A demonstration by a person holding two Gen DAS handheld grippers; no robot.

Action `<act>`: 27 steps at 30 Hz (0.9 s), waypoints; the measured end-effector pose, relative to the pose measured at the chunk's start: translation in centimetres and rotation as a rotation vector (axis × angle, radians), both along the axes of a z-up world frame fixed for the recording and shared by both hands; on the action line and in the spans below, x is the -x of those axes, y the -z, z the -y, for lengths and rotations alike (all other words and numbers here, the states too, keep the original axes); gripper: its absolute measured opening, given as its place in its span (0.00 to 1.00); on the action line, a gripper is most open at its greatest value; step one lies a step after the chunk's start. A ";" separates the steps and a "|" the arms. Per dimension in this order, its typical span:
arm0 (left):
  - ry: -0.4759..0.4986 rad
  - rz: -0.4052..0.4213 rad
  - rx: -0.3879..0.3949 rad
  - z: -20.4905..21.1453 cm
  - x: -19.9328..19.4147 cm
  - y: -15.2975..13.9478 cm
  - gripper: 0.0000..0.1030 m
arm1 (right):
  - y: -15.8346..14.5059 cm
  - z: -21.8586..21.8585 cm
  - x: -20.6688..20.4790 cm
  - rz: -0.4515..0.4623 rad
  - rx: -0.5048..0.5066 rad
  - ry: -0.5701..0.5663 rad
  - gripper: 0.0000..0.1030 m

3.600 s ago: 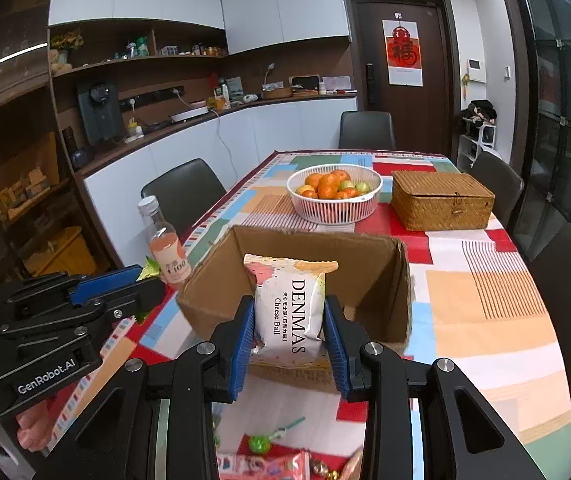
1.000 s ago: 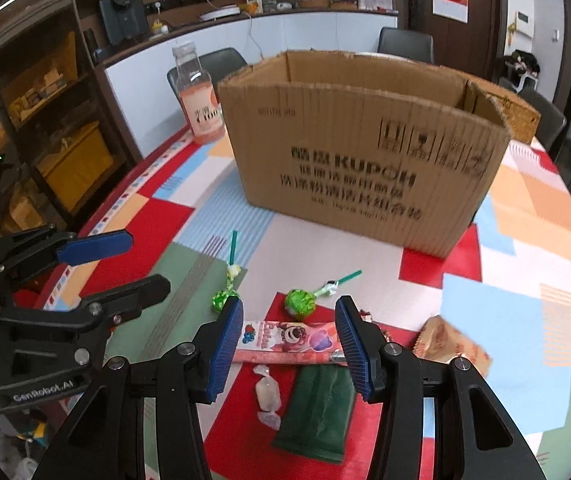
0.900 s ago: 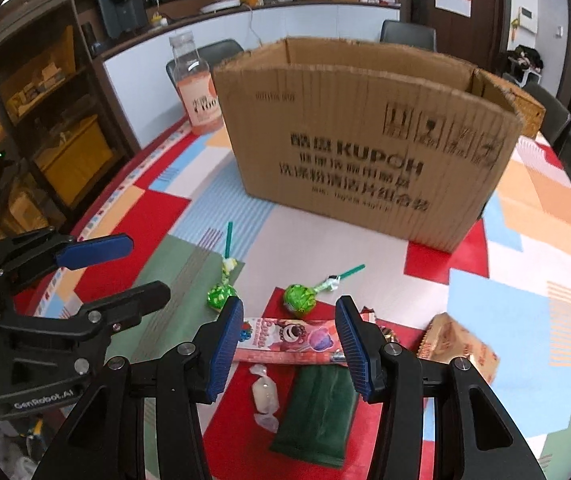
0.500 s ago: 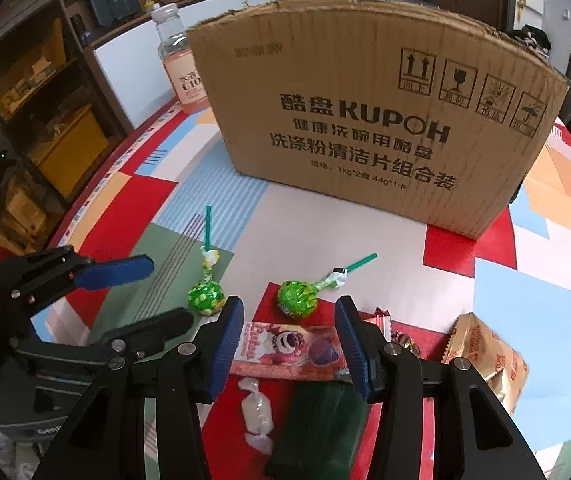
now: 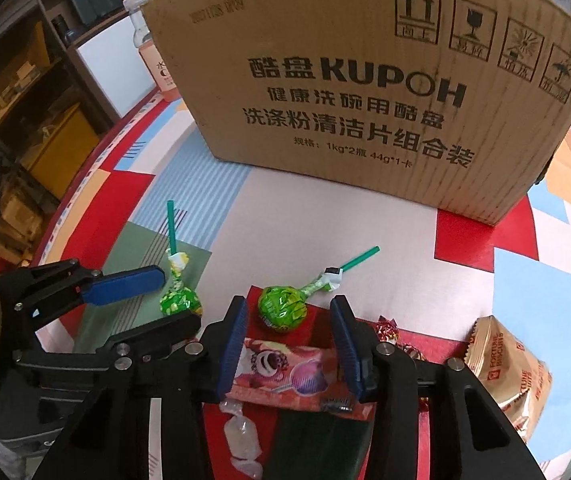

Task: Organize snacks
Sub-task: 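Grasp a green lollipop with the left tool while the right grasps another lollipop, then carry both lollipops into the cardboard box and open both tools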

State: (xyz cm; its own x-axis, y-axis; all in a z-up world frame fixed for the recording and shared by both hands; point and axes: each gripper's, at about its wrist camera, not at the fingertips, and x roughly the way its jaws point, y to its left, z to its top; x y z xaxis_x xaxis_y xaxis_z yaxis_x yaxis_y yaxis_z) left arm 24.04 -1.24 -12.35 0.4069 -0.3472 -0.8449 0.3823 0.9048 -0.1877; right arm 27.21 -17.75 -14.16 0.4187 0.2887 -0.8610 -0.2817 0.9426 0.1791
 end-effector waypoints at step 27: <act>-0.042 0.074 0.027 0.0 1.6 -3.7 0.25 | -2.4 0.6 2.2 0.086 -0.009 0.020 0.26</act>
State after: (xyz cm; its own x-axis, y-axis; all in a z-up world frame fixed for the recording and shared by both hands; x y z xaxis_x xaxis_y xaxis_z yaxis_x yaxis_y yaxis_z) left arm 22.45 -1.28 -8.64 0.4822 -0.3510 -0.8027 0.3582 0.9151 -0.1851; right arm 25.03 -18.34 -11.79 0.4970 0.2869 -0.8190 -0.2774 0.9468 0.1633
